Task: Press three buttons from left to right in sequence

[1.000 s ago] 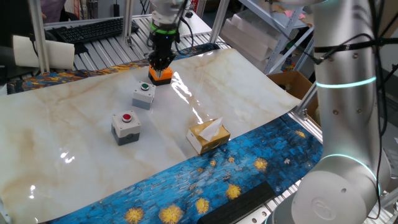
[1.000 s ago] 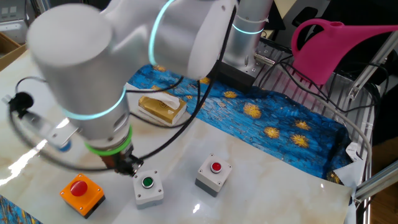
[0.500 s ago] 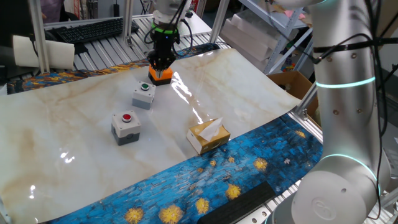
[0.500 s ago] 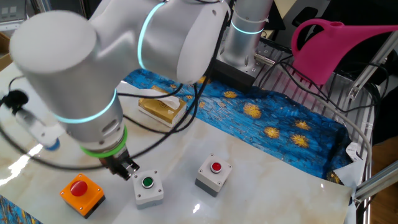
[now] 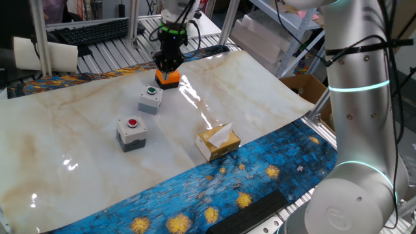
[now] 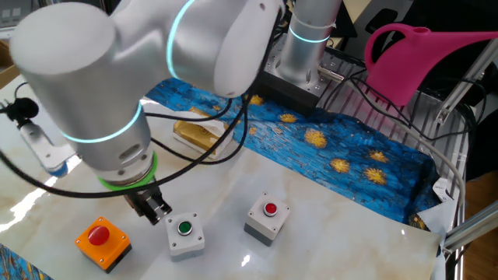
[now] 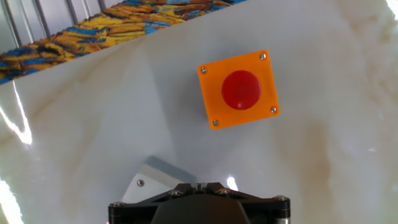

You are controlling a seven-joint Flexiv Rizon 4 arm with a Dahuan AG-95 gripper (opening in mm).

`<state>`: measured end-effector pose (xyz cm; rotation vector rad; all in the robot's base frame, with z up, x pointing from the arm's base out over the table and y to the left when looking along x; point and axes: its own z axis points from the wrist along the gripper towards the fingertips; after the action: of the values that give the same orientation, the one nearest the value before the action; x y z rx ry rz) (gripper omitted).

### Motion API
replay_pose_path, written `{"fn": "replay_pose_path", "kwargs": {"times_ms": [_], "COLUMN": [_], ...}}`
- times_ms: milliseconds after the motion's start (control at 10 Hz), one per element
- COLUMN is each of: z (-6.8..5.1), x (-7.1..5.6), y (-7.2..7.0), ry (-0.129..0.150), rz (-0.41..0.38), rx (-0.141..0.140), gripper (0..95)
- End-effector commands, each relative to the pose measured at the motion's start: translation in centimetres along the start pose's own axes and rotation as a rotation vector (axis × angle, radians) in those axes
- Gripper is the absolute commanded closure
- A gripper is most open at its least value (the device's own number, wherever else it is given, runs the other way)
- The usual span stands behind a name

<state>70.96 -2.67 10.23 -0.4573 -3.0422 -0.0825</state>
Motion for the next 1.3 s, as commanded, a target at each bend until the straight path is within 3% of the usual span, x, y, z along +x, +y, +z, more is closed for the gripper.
{"fn": "replay_pose_path", "kwargs": {"times_ms": [100, 300, 400, 600, 1000, 1300], "z": [-0.06, -0.06, -0.06, -0.06, -0.06, -0.06], "x": [0.66, 0.66, 0.66, 0.66, 0.66, 0.66], "y": [-0.24, -0.24, -0.24, -0.24, -0.24, -0.24], "ry": [-0.025, -0.015, -0.004, -0.003, -0.067, -0.071], "rz": [0.004, 0.029, 0.056, 0.061, 0.068, 0.092], "rx": [0.001, 0.000, -0.019, -0.026, -0.028, -0.030], "gripper": [95.0, 95.0, 95.0, 95.0, 95.0, 95.0]}}
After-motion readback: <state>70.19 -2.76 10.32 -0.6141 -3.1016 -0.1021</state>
